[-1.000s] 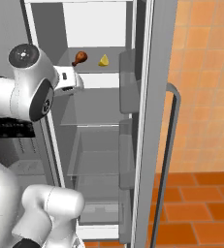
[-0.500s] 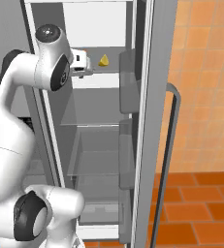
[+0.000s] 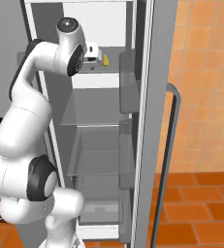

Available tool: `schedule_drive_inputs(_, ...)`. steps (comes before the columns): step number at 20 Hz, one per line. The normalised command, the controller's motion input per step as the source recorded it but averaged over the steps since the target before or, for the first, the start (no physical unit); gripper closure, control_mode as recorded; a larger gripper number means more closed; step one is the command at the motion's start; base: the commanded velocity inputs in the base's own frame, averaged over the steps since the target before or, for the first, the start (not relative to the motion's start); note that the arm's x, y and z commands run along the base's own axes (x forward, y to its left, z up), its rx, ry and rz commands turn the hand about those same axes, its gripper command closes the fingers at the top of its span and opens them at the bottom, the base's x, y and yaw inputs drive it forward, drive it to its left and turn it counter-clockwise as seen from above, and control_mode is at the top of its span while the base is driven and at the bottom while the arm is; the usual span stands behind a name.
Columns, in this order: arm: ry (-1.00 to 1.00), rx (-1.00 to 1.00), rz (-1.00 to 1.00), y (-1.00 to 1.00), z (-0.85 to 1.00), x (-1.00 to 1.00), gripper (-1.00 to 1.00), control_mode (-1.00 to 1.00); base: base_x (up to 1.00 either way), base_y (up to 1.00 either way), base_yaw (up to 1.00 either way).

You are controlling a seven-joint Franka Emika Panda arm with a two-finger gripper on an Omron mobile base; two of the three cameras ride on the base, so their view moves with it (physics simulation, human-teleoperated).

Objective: Place one lemon wedge and one chicken drumstick in each tupperware on the nearby counter, to pack two identical lunches.

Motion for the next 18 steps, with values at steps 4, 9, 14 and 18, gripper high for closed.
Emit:
schedule_drive_inputs(4,-0.05,0.0,0.0,-0.39,0.0,0.35,-1.0,-1.0,0.0,0.0,0.0)
schedule_drive_inputs(9,-0.03,0.0,0.01,-0.08,0.05,0.06,-1.0,-1.0,0.0,0.0,0.0)
schedule_drive_inputs(14,0.0,0.0,0.0,0.13,0.0,0.34,-1.0,-1.0,0.0,0.0,0.0)
schedule_drive_inputs(18,0.11,-0.08,0.0,0.09,0.05,0.53,-1.0,-1.0,0.0,0.0,0.0)
